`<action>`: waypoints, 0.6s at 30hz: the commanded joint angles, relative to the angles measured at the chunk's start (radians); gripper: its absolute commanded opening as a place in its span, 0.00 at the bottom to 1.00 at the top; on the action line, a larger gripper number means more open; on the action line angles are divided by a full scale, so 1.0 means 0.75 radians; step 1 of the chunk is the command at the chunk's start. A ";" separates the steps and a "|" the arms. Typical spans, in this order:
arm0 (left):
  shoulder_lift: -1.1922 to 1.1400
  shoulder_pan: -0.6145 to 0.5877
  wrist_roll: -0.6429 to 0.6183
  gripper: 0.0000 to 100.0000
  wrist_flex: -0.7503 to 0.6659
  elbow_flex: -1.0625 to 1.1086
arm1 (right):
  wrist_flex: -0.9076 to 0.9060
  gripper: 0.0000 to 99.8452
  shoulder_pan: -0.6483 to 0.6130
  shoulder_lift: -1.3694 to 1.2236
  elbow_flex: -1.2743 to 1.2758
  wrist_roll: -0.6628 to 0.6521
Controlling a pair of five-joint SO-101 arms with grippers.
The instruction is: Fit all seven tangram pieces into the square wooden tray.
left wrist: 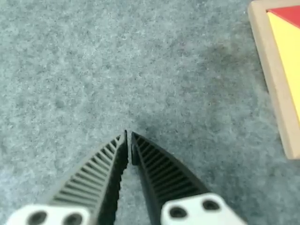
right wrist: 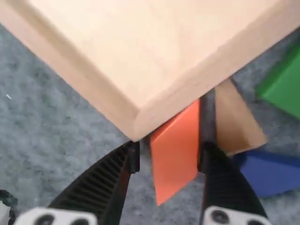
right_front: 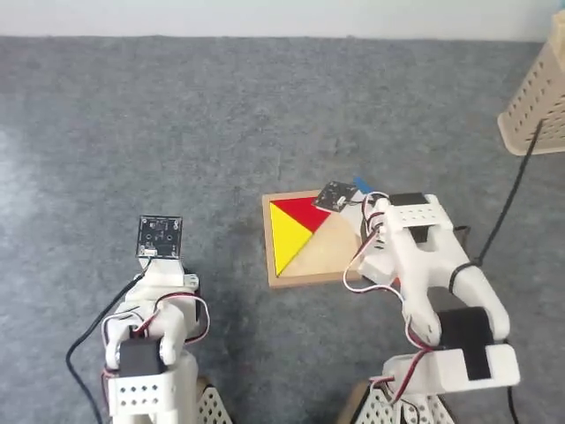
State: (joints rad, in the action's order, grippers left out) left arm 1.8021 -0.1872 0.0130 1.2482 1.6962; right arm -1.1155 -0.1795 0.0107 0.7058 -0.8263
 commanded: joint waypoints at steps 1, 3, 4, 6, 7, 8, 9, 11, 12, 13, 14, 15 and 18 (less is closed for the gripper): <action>0.020 0.004 -0.010 0.01 0.002 -0.015 | 0.019 0.19 0.042 -0.044 -0.010 -0.016; 0.020 0.004 -0.010 0.01 0.002 -0.015 | 0.019 0.14 0.103 -0.048 -0.020 -0.008; 0.020 0.004 -0.010 0.01 0.002 -0.015 | 0.019 0.11 0.138 -0.050 -0.035 0.025; 0.020 0.004 -0.010 0.01 0.002 -0.015 | 0.007 0.06 0.204 -0.048 -0.082 0.143; 0.020 0.004 -0.010 0.01 0.002 -0.015 | 0.003 0.05 0.232 -0.048 -0.110 0.200; 0.020 0.004 -0.010 0.01 0.002 -0.015 | -0.007 0.03 0.257 -0.048 -0.139 0.252; 0.020 0.004 -0.010 0.01 0.002 -0.015 | -0.024 0.02 0.269 -0.048 -0.168 0.293; 0.020 0.004 -0.010 0.01 0.002 -0.015 | -0.060 0.01 0.279 -0.044 -0.225 0.374; 0.020 0.004 -0.010 0.01 0.002 -0.015 | -0.079 0.01 0.279 -0.044 -0.254 0.417; 0.020 0.004 -0.010 0.01 0.002 -0.015 | -0.099 0.01 0.275 -0.044 -0.284 0.466; 0.020 0.004 -0.010 0.01 0.002 -0.015 | -0.124 0.01 0.275 -0.044 -0.321 0.507; 0.020 0.004 -0.010 0.01 0.002 -0.015 | -0.150 0.01 0.273 -0.044 -0.360 0.542; 0.020 0.004 -0.010 0.01 0.002 -0.015 | -0.232 0.01 0.251 -0.044 -0.495 0.663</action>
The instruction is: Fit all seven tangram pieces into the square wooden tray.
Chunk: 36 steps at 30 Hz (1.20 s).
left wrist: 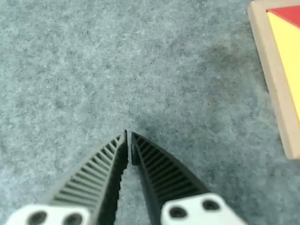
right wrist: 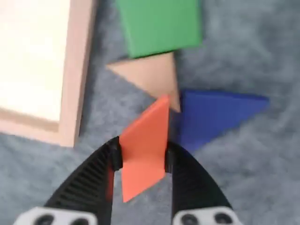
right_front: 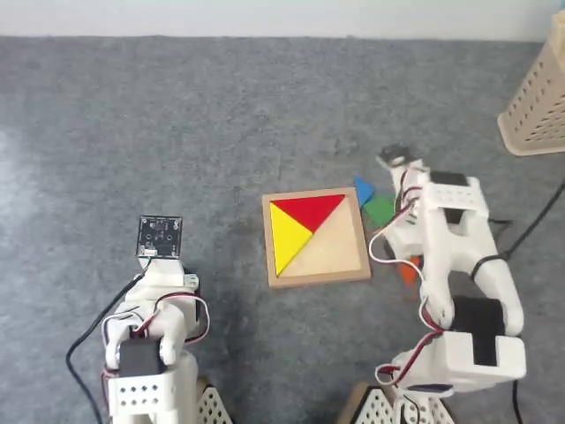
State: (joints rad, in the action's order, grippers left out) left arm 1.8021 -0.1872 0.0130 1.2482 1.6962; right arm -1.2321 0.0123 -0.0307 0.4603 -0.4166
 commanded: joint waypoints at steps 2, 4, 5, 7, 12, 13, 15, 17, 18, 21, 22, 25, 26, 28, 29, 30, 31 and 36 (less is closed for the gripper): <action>0.020 0.004 -0.010 0.01 0.002 -0.015 | -0.144 0.01 -0.048 0.011 -0.266 0.219; 0.020 0.004 -0.010 0.01 0.002 -0.015 | -0.208 0.01 -0.124 0.011 -0.356 0.329; 0.020 0.004 -0.010 0.01 0.002 -0.015 | -0.238 0.01 -0.171 0.011 -0.395 0.389; 0.020 0.004 -0.010 0.01 0.002 -0.015 | -0.281 0.01 -0.277 0.011 -0.446 0.503; 0.020 0.004 -0.010 0.01 0.002 -0.015 | -0.189 0.01 -0.476 -0.009 -0.454 0.624; 0.020 0.004 -0.010 0.01 0.002 -0.015 | -0.169 0.01 -0.484 -0.021 -0.448 0.657; 0.020 0.004 -0.010 0.01 0.002 -0.015 | -0.138 0.01 -0.486 -0.062 -0.446 0.702; 0.020 0.004 -0.010 0.01 0.002 -0.015 | -0.093 0.01 -0.486 -0.124 -0.444 0.710; 0.020 0.004 -0.010 0.01 0.002 -0.015 | -0.071 0.01 -0.490 -0.159 -0.446 0.710; 0.020 0.004 -0.010 0.01 0.002 -0.015 | 0.007 0.01 -0.512 -0.251 -0.450 0.718; 0.020 0.004 -0.010 0.01 0.002 -0.015 | 0.024 0.01 -0.519 -0.273 -0.450 0.718; 0.020 0.004 -0.010 0.01 0.002 -0.015 | 0.044 0.01 -0.539 -0.296 -0.450 0.720; 0.020 0.004 -0.010 0.01 0.002 -0.015 | 0.044 0.01 -0.543 -0.296 -0.452 0.720; 0.020 0.004 -0.010 0.01 0.002 -0.015 | 0.034 0.01 -0.545 -0.296 -0.466 0.736; 0.020 0.004 -0.010 0.01 0.002 -0.015 | 0.032 0.01 -0.545 -0.296 -0.466 0.753; 0.020 0.004 -0.010 0.01 0.002 -0.015 | 0.030 0.01 -0.541 -0.298 -0.466 0.759; 0.020 0.004 -0.010 0.01 0.002 -0.015 | 0.030 0.01 -0.541 -0.302 -0.466 0.755; 0.020 0.004 -0.010 0.01 0.002 -0.015 | 0.030 0.15 -0.543 -0.298 -0.466 0.751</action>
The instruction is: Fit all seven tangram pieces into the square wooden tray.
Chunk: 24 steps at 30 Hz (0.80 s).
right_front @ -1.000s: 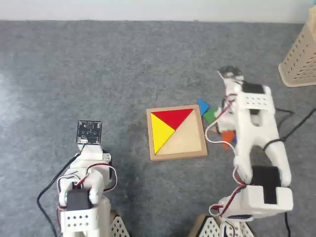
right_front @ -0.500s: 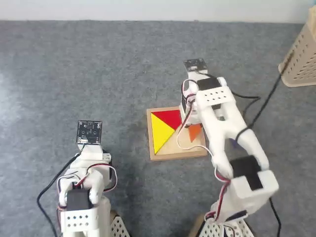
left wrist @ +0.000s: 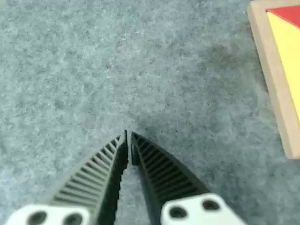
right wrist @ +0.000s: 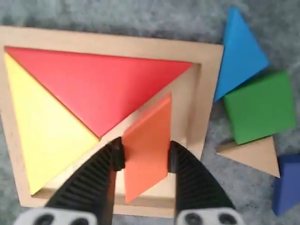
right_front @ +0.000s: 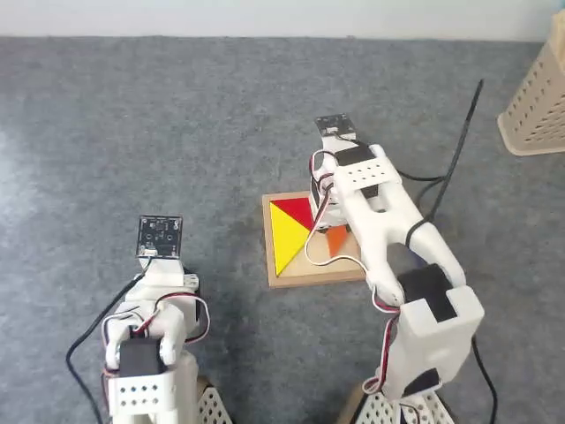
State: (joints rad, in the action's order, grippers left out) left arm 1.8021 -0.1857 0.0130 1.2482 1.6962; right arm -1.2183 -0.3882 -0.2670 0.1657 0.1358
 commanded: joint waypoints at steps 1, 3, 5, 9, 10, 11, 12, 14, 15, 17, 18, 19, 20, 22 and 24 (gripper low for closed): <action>0.020 0.002 -0.010 0.01 0.002 -0.015 | 0.011 0.18 -0.005 0.017 -0.074 0.012; 0.020 0.002 -0.010 0.01 0.002 -0.015 | 0.011 0.21 -0.001 0.017 -0.076 0.010; 0.020 0.002 -0.010 0.01 0.002 -0.015 | 0.011 0.21 -0.001 0.019 -0.082 0.008; 0.020 0.002 -0.010 0.01 0.002 -0.015 | 0.009 0.21 0.003 0.019 -0.108 -0.012; 0.020 0.002 -0.010 0.01 0.002 -0.015 | 0.009 0.21 0.001 0.019 -0.108 -0.033; 0.020 0.002 -0.010 0.01 0.002 -0.015 | 0.009 0.21 0.001 0.024 -0.108 -0.047; 0.020 0.002 -0.010 0.01 0.002 -0.015 | 0.007 0.21 0.001 0.040 -0.108 -0.057; 0.020 0.002 -0.010 0.01 0.002 -0.015 | -0.017 0.16 0.011 0.114 -0.100 -0.068; 0.020 0.002 -0.010 0.01 0.002 -0.015 | -0.030 0.11 0.017 0.171 -0.096 -0.084; 0.020 0.002 -0.010 0.01 0.002 -0.015 | -0.032 0.00 0.028 0.304 -0.043 -0.100; 0.020 0.002 -0.010 0.01 0.002 -0.015 | -0.007 0.01 0.036 0.379 0.014 -0.100; 0.020 0.002 -0.010 0.01 0.002 -0.015 | 0.034 0.03 0.036 0.453 0.088 -0.100; 0.020 0.002 -0.010 0.01 0.002 -0.015 | 0.097 0.01 0.036 0.521 0.174 -0.102; 0.020 0.002 -0.010 0.01 0.002 -0.015 | 0.249 0.01 0.036 0.627 0.366 -0.115; 0.020 0.002 -0.010 0.01 0.002 -0.015 | 0.375 0.01 0.036 0.684 0.526 -0.160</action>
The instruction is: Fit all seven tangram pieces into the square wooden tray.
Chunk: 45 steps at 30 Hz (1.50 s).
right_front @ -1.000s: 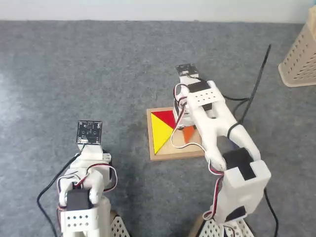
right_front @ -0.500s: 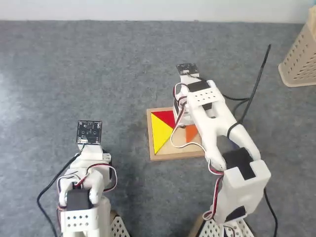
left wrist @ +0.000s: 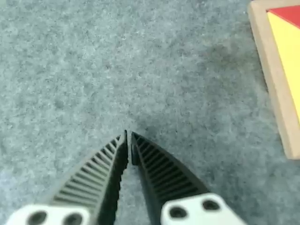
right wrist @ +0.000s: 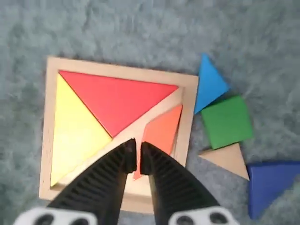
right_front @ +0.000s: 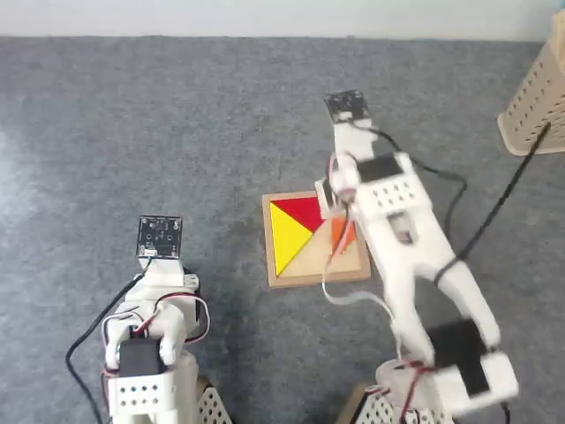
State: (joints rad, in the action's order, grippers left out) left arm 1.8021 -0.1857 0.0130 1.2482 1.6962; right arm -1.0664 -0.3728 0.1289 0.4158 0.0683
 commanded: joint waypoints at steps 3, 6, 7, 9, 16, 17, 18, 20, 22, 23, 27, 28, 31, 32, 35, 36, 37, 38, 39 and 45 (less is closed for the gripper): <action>0.020 0.002 -0.010 0.01 0.002 -0.015 | 0.230 0.01 0.015 0.165 0.301 -0.090; 0.020 0.002 -0.010 0.01 0.002 -0.015 | 0.240 0.01 0.011 0.163 0.336 -0.092; 0.020 0.002 -0.010 0.01 0.002 -0.015 | 0.244 0.01 0.007 0.159 0.338 -0.092; 0.020 0.002 -0.010 0.01 0.002 -0.015 | 0.271 0.01 0.007 0.124 0.340 -0.092; 0.020 0.002 -0.010 0.01 0.002 -0.015 | 0.253 0.01 0.030 -0.128 0.194 -0.092; 0.020 0.002 -0.010 0.01 0.002 -0.015 | 0.244 0.01 0.038 -0.154 0.172 -0.092; 0.020 0.002 -0.010 0.01 0.002 -0.015 | 0.238 0.01 0.050 -0.183 0.151 -0.092; 0.020 0.002 -0.010 0.01 0.002 -0.015 | 0.240 0.01 0.081 -0.234 0.113 -0.092; 0.020 0.002 -0.010 0.01 0.002 -0.015 | 0.236 0.01 0.109 -0.281 0.057 -0.096; 0.020 0.002 -0.010 0.01 0.002 -0.015 | 0.236 0.01 0.124 -0.306 0.029 -0.113; 0.020 0.002 -0.010 0.01 0.002 -0.015 | 0.234 0.01 0.148 -0.412 -0.072 -0.147; 0.020 0.002 -0.010 0.01 0.002 -0.015 | 0.234 0.01 0.148 -0.437 -0.092 -0.149; 0.020 0.002 -0.010 0.01 0.002 -0.015 | 0.224 0.01 0.136 -0.470 -0.137 -0.149; 0.020 0.002 -0.010 0.01 0.002 -0.015 | 0.202 0.01 0.136 -0.470 -0.153 -0.147; 0.020 0.002 -0.010 0.01 0.002 -0.015 | 0.136 0.01 0.144 -0.410 -0.194 -0.143; 0.020 0.002 -0.010 0.01 0.002 -0.015 | 0.118 0.01 0.148 -0.373 -0.196 -0.143; 0.020 0.002 -0.010 0.01 0.002 -0.015 | 0.087 0.01 0.152 -0.332 -0.196 -0.147; 0.020 0.002 -0.010 0.01 0.002 -0.015 | 0.048 0.01 0.165 -0.285 -0.196 -0.147; 0.020 0.002 -0.010 0.01 0.002 -0.015 | 0.005 0.01 0.175 -0.238 -0.196 -0.149; 0.020 0.002 -0.010 0.01 0.002 -0.015 | -0.195 0.01 0.265 -0.007 -0.196 -0.364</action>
State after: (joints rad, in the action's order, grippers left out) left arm 1.8021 -0.1841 0.0130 1.2482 1.6962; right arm -1.1523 -0.2133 0.0061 0.3161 -0.1189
